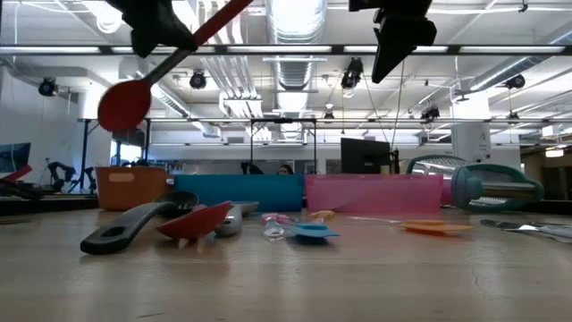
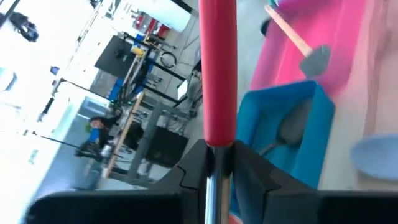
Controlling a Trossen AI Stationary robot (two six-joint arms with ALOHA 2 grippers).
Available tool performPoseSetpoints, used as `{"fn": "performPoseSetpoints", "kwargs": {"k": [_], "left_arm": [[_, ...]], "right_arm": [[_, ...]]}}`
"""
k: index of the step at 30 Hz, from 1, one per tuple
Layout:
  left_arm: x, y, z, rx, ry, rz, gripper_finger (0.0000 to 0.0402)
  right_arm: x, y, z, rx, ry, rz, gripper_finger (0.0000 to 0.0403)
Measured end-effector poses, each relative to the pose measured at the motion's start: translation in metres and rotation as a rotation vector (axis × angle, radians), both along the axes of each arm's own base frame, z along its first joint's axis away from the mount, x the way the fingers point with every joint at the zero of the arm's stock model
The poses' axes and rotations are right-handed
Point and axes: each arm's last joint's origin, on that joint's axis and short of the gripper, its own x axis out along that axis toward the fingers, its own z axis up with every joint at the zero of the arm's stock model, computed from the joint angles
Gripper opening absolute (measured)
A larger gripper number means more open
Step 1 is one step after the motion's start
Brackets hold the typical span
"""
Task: Pick & Place Kitchen Items
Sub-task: Put the red serving spoon into the blue bin
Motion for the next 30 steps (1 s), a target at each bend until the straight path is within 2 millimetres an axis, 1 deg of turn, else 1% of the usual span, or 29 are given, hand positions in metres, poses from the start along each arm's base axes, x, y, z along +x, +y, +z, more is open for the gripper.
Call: {"fn": "performPoseSetpoints", "kwargs": {"k": [3,7,10,15,19,22,30], "left_arm": [[0.002,0.015,0.005,-0.046,-0.119,-0.074,0.0047],[0.001,0.041,0.007,-0.069,-0.355,-0.211,0.0047],[-0.005,0.062,0.003,-0.060,-0.519,-0.282,0.0047],[-0.015,0.098,-0.009,-0.104,-0.784,-0.409,0.0046],[-0.022,0.125,-0.019,-0.160,-0.943,-0.428,0.0046],[-0.023,0.142,-0.026,-0.195,-1.007,-0.399,0.0046],[-0.008,0.179,-0.046,-0.241,-1.145,-0.316,0.0046]], "right_arm": [[-0.001,0.000,0.000,0.002,-0.007,-0.005,0.0064],[-0.004,0.000,-0.003,0.004,-0.003,-0.013,0.0065],[-0.009,-0.001,-0.005,0.004,0.006,-0.016,0.0067],[-0.015,-0.003,-0.006,-0.008,-0.007,-0.038,0.0070],[-0.021,-0.005,-0.007,-0.040,-0.033,-0.054,0.0067],[-0.025,-0.006,-0.006,-0.041,-0.061,-0.047,0.0063],[-0.028,-0.006,-0.002,-0.038,-0.108,-0.045,0.0060]]}}
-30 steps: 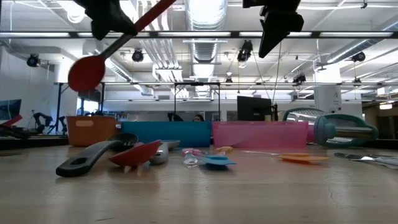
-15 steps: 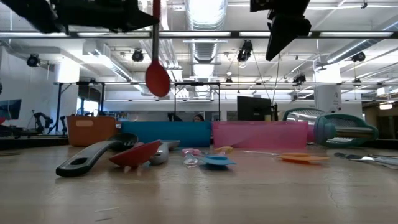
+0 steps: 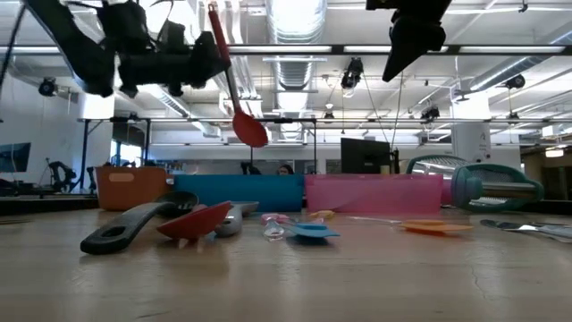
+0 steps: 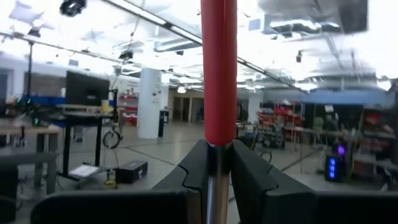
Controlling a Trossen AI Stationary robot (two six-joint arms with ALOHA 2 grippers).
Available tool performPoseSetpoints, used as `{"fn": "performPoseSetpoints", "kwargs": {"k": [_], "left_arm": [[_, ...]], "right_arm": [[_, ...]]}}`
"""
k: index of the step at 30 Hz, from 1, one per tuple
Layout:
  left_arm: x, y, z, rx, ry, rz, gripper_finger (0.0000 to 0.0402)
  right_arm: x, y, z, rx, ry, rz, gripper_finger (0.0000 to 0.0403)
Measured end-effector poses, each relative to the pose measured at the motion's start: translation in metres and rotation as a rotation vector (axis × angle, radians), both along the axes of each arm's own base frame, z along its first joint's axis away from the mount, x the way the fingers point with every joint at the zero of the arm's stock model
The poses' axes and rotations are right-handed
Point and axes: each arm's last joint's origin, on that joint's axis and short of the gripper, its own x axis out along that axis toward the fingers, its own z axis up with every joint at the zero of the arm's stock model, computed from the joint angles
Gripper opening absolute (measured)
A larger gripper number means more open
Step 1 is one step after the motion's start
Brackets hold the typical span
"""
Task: Pick & Place Kitchen Items
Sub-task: Put the red serving spoon into the blue bin
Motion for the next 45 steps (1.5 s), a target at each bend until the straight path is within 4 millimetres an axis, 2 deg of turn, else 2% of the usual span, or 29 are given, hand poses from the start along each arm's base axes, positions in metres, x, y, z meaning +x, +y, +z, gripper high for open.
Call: {"fn": "performPoseSetpoints", "kwargs": {"k": [6,11,20,28,36,40,45], "left_arm": [[0.013,0.020,-0.019,-0.120,-0.125,0.022,0.0046],[0.020,0.030,-0.044,-0.224,-0.150,0.026,0.0046],[0.026,0.039,-0.074,-0.369,-0.199,0.048,0.0046],[0.026,0.047,-0.097,-0.530,-0.284,0.086,0.0046],[0.025,0.049,-0.107,-0.621,-0.337,0.113,0.0046],[0.023,0.052,-0.113,-0.726,-0.396,0.133,0.0046],[0.021,0.056,-0.121,-0.788,-0.346,0.173,0.0046]], "right_arm": [[-0.001,0.000,0.001,-0.002,0.002,0.005,0.0065],[-0.001,0.000,0.000,-0.002,0.005,0.006,0.0070],[-0.003,0.000,-0.011,-0.004,0.038,0.003,0.0078],[-0.004,0.000,-0.016,-0.001,0.045,-0.005,0.0065],[-0.004,0.000,-0.016,-0.001,0.043,-0.006,0.0059],[-0.003,0.000,-0.016,-0.001,0.043,-0.006,0.0063],[-0.003,0.000,-0.016,0.000,0.041,-0.008,0.0070]]}}
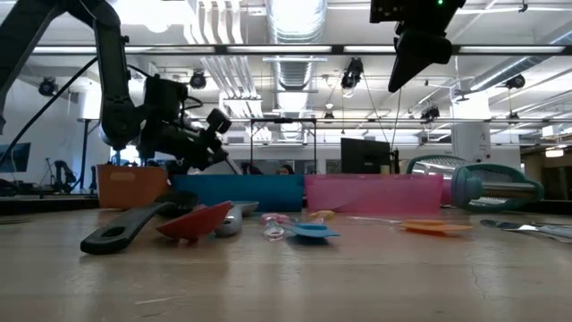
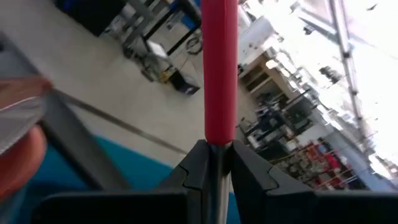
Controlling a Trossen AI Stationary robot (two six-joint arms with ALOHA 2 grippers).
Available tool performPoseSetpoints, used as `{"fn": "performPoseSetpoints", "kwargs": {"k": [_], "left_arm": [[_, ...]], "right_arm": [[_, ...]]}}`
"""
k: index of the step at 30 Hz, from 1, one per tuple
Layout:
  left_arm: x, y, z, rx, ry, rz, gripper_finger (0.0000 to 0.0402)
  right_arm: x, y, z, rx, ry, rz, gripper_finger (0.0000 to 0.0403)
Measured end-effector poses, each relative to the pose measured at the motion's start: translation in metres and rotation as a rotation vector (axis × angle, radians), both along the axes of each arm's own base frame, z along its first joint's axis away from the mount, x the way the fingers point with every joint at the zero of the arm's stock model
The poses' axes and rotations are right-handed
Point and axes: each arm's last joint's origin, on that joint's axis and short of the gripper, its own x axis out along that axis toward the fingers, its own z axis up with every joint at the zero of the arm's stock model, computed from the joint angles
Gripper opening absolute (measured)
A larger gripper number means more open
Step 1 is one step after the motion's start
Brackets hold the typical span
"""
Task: Pick & Place Kitchen Items
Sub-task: Put the red serving spoon into the blue bin
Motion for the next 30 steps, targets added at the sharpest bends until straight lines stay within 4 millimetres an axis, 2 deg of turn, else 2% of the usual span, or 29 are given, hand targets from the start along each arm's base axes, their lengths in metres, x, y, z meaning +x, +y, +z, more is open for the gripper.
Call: {"fn": "performPoseSetpoints", "kwargs": {"k": [10,17,20,24,30], "left_arm": [[-0.0008,0.0005,-0.0025,-0.019,0.010,0.006,0.0047],[-0.0012,0.0005,-0.0041,-0.030,0.012,0.007,0.0142],[-0.0010,0.0003,-0.0039,-0.029,0.008,-0.003,0.0170],[-0.0001,-0.0001,-0.0020,-0.040,-0.050,-0.036,0.0183],[0.0010,-0.0008,-0.0009,-0.056,-0.091,-0.085,0.0180]], "right_arm": [[0.0001,-0.0001,0.0000,0.000,-0.002,0.000,0.0075],[0.0002,-0.0001,0.0001,0.000,-0.002,0.000,0.0064],[0.0002,0.0000,0.0001,0.000,-0.002,0.000,0.0061],[0.0002,0.0000,0.0001,0.000,-0.002,0.001,0.0059],[0.0001,0.0001,0.0000,-0.001,0.001,0.003,0.0064]]}}
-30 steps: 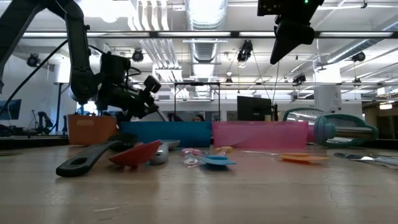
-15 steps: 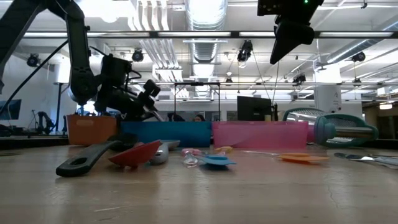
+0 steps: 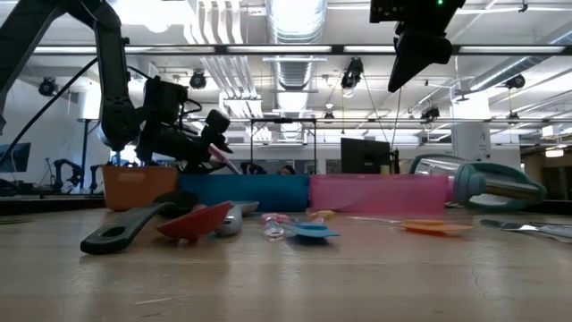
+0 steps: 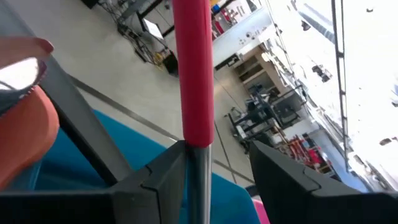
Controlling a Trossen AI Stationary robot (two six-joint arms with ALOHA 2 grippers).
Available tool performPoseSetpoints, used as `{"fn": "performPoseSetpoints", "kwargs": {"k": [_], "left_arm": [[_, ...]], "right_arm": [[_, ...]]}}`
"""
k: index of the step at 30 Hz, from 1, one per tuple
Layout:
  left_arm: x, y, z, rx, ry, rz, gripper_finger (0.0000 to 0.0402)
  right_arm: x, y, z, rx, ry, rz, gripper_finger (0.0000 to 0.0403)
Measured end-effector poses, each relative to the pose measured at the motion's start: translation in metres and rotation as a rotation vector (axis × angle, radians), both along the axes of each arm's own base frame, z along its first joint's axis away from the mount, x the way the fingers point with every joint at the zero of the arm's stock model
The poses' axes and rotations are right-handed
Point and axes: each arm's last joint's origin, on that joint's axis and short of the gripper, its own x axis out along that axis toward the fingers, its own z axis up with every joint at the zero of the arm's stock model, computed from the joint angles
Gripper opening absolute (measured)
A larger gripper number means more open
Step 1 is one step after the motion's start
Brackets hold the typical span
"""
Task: Pick & Place Kitchen Items
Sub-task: Put the red serving spoon into the blue bin
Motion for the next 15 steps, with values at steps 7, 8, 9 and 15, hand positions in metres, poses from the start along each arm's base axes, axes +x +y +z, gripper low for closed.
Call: {"fn": "performPoseSetpoints", "kwargs": {"k": [7,8,9,15], "left_arm": [[0.000,-0.001,0.004,0.030,0.038,-0.017,0.0166],[-0.001,-0.002,0.006,0.041,0.053,-0.019,0.0163],[-0.002,-0.002,0.009,0.052,0.075,-0.021,0.0161],[-0.009,-0.008,0.032,0.108,0.280,-0.025,0.0150]], "right_arm": [[0.000,0.000,0.000,0.000,0.000,0.000,0.0073],[0.000,0.000,0.000,0.000,0.000,0.000,0.0074],[0.000,0.000,0.000,0.000,0.001,0.000,0.0075],[0.000,0.000,0.000,0.000,0.000,0.000,0.0079]]}}
